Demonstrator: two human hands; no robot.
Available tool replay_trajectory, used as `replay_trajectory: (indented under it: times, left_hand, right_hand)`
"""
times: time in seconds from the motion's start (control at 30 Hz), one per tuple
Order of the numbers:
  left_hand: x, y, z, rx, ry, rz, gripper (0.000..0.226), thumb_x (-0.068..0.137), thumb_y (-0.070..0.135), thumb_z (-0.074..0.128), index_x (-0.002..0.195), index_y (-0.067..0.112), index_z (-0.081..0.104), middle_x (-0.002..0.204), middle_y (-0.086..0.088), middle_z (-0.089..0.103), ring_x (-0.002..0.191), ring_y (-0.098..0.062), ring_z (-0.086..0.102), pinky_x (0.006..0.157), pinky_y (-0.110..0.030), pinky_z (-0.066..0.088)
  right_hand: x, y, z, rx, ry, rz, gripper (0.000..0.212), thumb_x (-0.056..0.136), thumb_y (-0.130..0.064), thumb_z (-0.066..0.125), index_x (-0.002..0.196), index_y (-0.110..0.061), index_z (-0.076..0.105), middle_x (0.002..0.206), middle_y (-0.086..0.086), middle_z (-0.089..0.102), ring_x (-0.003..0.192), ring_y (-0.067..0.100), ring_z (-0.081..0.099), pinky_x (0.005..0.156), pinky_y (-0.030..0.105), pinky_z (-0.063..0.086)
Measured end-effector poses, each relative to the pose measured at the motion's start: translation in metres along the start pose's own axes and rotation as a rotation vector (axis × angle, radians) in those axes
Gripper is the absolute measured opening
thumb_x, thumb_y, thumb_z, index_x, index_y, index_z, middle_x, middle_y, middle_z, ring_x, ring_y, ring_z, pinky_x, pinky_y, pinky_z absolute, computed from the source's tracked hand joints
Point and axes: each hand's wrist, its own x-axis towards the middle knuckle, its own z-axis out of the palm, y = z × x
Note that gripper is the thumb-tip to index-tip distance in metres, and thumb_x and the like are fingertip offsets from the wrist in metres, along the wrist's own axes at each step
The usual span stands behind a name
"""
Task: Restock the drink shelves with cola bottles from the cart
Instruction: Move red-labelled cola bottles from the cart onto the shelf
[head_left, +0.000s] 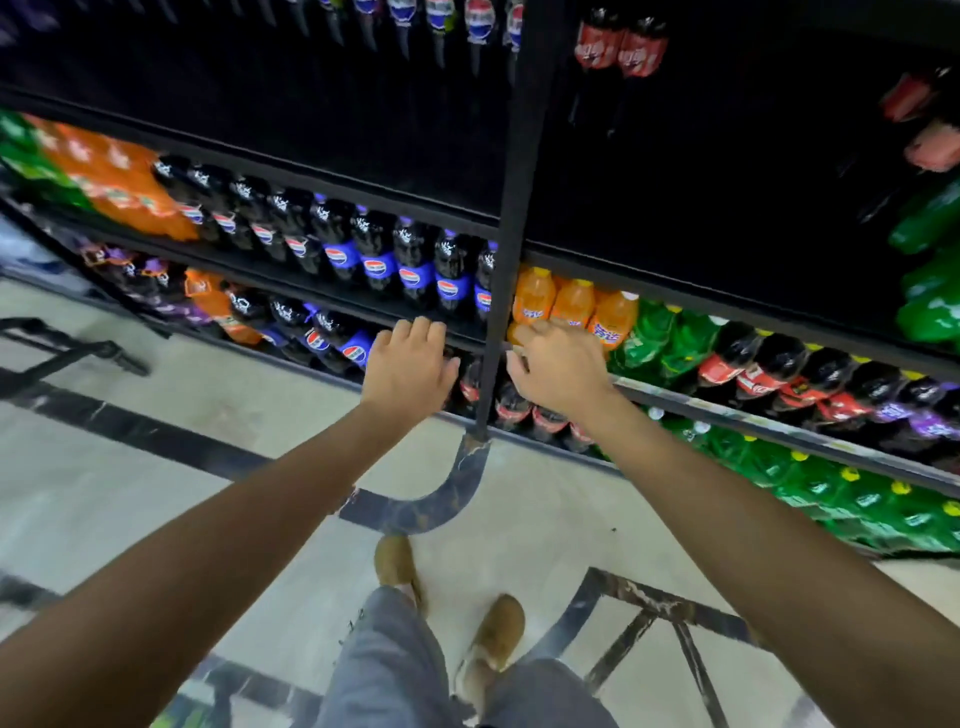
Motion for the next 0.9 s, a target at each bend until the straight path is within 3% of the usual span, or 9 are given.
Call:
replay_trajectory:
  times: [0.23,0.4,0.57,0.7,0.9]
  left_hand:
    - [-0.058,-0.142,-0.017,-0.043,-0.058,-0.271,0.043,0.096,0.042,0.043,0.124,0.009,0.049,0.123,-0.009,0.054,0.118,-0.03,0.047,0.096,-0.041,0.036]
    - [-0.104,-0.269,-0.031,-0.049,-0.06,-0.455,0.045,0.097,0.043,0.043,0.127,0.01,0.048,0.127,-0.01,0.054,0.119,-0.03,0.048,0.096,-0.042,0.037]
    - [-0.149,-0.377,-0.043,-0.038,-0.063,-0.625,0.046,0.097,0.042,0.043,0.129,0.01,0.049,0.129,-0.008,0.054,0.121,-0.029,0.047,0.097,-0.041,0.037]
    - [-0.182,-0.447,-0.055,-0.052,-0.029,-0.754,0.04,0.096,0.039,0.044,0.123,0.01,0.051,0.125,-0.009,0.055,0.119,-0.03,0.048,0.095,-0.039,0.036]
    - [-0.221,-0.534,-0.058,-0.072,0.014,-0.906,0.04,0.095,0.037,0.045,0.124,0.011,0.051,0.123,-0.009,0.056,0.116,-0.029,0.05,0.094,-0.04,0.038]
  right_hand:
    - [0.056,-0.145,-0.012,-0.001,0.002,-0.303,0.03,0.094,-0.033,0.043,0.108,-0.012,0.06,0.105,0.006,0.064,0.103,0.027,0.056,0.066,0.031,0.028]
    - [0.116,-0.28,-0.023,0.009,0.03,-0.499,0.033,0.096,-0.032,0.041,0.114,-0.011,0.058,0.112,0.008,0.063,0.108,0.028,0.054,0.077,0.035,0.041]
    - [0.163,-0.414,-0.03,0.047,0.035,-0.66,0.028,0.095,-0.03,0.043,0.107,-0.01,0.059,0.107,0.009,0.064,0.103,0.03,0.057,0.068,0.034,0.039]
    - [0.188,-0.505,-0.031,0.089,0.01,-0.756,0.025,0.092,-0.028,0.045,0.101,-0.011,0.06,0.104,0.008,0.065,0.103,0.03,0.058,0.072,0.034,0.045]
    - [0.225,-0.616,-0.026,0.133,0.001,-0.924,0.028,0.091,-0.03,0.044,0.101,-0.012,0.062,0.102,0.008,0.066,0.101,0.031,0.059,0.069,0.034,0.041]
